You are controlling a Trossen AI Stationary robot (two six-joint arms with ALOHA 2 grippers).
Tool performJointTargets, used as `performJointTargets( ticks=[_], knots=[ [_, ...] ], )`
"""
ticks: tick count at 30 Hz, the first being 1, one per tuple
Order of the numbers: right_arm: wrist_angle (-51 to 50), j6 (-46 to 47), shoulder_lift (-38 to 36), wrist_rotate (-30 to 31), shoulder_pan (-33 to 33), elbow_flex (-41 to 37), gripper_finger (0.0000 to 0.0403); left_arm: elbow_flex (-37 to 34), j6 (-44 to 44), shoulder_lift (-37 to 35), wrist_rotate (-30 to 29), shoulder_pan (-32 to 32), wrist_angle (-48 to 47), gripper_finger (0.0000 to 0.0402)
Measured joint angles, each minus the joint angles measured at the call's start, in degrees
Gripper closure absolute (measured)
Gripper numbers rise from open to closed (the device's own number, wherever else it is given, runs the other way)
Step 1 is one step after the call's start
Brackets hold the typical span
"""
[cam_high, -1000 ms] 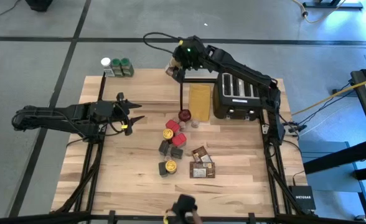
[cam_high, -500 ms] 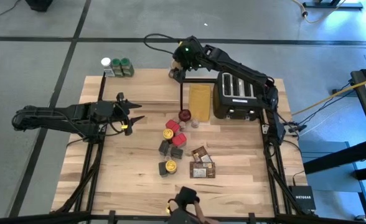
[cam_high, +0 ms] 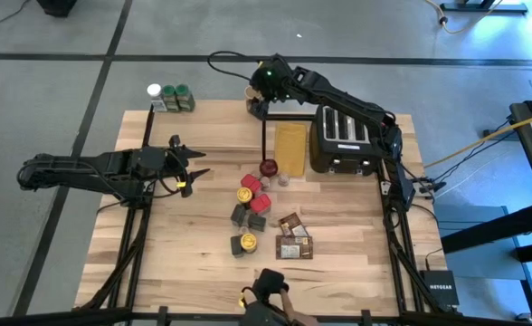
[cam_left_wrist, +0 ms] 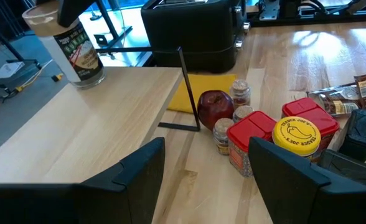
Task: Shelf spices
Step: Put the gold seasoning bottle on the shelf, then put the bottom red seasoning can on the shelf
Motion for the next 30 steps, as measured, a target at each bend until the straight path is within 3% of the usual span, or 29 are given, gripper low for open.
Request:
performJointTargets(
  ticks=[24, 30],
  knots=[
    [1.2, -1.5, 0.0, -1.4, 0.0, 0.1, 0.0064, 0.0, -1.1, 0.0, 0.0, 0.0, -0.4, 0.0176],
    [-7.2, -3.0, -0.2, -1.4, 1.0, 9.9, 0.0059, 0.0, -1.1, 0.0, 0.0, 0.0, -0.4, 0.0176]
  ],
)
